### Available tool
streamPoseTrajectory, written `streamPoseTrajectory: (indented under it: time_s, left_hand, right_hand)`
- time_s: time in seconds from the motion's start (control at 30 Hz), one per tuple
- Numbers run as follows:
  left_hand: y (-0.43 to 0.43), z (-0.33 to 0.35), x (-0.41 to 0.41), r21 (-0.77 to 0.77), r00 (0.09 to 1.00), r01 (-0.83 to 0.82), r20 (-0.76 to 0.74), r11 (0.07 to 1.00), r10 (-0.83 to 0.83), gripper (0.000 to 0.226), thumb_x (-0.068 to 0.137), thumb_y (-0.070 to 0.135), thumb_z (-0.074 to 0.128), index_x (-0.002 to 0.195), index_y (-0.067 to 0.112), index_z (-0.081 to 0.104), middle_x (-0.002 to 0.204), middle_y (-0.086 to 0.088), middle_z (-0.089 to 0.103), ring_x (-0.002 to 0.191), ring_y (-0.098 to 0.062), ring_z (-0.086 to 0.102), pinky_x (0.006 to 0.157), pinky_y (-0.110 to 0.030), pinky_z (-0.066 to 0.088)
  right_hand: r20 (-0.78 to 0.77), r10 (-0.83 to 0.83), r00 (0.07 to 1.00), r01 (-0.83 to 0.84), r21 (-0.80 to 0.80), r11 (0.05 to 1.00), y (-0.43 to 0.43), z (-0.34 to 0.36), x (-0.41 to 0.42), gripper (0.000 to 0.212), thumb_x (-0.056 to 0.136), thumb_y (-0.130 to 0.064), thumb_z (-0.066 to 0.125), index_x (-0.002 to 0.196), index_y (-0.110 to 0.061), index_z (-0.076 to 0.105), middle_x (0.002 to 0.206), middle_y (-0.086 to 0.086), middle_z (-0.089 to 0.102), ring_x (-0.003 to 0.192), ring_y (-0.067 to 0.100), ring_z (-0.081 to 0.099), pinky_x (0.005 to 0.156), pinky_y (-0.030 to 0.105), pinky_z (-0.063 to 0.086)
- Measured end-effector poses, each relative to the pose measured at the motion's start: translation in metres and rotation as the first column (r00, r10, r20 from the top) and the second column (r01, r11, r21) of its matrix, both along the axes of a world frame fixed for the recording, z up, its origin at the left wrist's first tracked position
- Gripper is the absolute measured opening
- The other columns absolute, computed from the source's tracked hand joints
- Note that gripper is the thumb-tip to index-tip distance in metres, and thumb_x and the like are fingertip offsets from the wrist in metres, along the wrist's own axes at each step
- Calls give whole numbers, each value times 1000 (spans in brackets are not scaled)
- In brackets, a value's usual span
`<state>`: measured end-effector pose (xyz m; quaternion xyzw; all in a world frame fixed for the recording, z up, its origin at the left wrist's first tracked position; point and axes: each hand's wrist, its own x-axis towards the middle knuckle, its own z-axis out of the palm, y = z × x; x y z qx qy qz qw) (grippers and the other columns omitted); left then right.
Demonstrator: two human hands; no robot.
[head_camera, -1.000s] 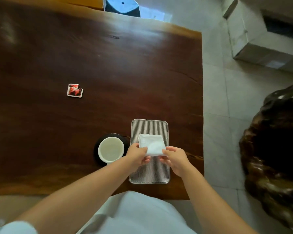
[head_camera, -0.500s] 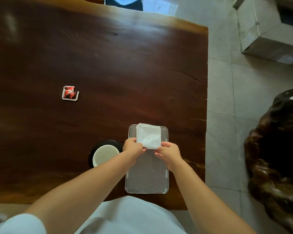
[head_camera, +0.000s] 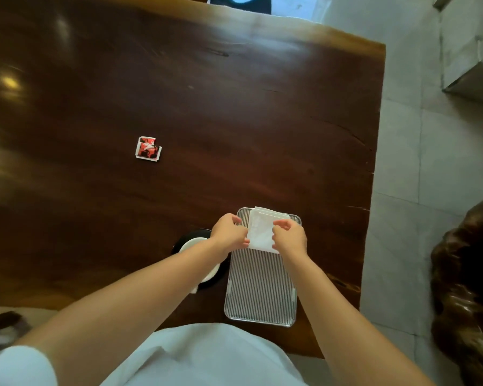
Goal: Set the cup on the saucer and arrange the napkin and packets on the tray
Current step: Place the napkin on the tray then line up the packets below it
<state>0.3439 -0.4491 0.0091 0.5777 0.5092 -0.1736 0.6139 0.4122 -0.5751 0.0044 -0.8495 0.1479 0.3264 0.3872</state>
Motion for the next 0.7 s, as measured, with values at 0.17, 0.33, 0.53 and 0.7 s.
streamPoseTrajectory:
  time_s: [0.17, 0.33, 0.53, 0.7]
  left_hand:
    - [59, 19, -18, 15, 994, -111, 8, 994, 111, 26, 98, 1, 55, 123, 6, 54, 109, -15, 62, 90, -30, 71, 87, -44, 61]
    - [124, 23, -37, 188, 993, -93, -51, 978, 105, 22, 99, 9, 57, 121, 15, 56, 114, -10, 62, 90, -22, 71, 77, -35, 63]
    - [193, 20, -50, 346, 993, 63, -112, 936, -25, 24, 98, 14, 60, 121, 19, 56, 106, -3, 61, 88, -18, 69, 70, -30, 61]
    - [243, 3, -52, 435, 982, 179, -129, 882, -135, 29, 94, 16, 64, 122, 22, 57, 110, -3, 66, 90, -18, 68, 82, -40, 62]
  right_hand:
    - [34, 173, 984, -176, 98, 980, 64, 15, -4, 16, 90, -16, 57, 99, -25, 67, 100, 0, 69, 95, 22, 68, 86, 48, 59]
    - [86, 330, 940, -339, 130, 932, 122, 26, -16, 20, 90, -18, 56, 105, -22, 69, 101, 2, 70, 96, 23, 69, 85, 48, 60]
    - [105, 439, 892, -451, 143, 881, 185, 26, -21, 19, 93, -17, 58, 108, -24, 66, 107, 0, 69, 99, 18, 67, 88, 44, 59]
    - [63, 502, 862, -506, 124, 854, 240, 16, -22, 28, 95, -13, 58, 121, -20, 63, 113, 1, 66, 102, 17, 65, 89, 42, 59]
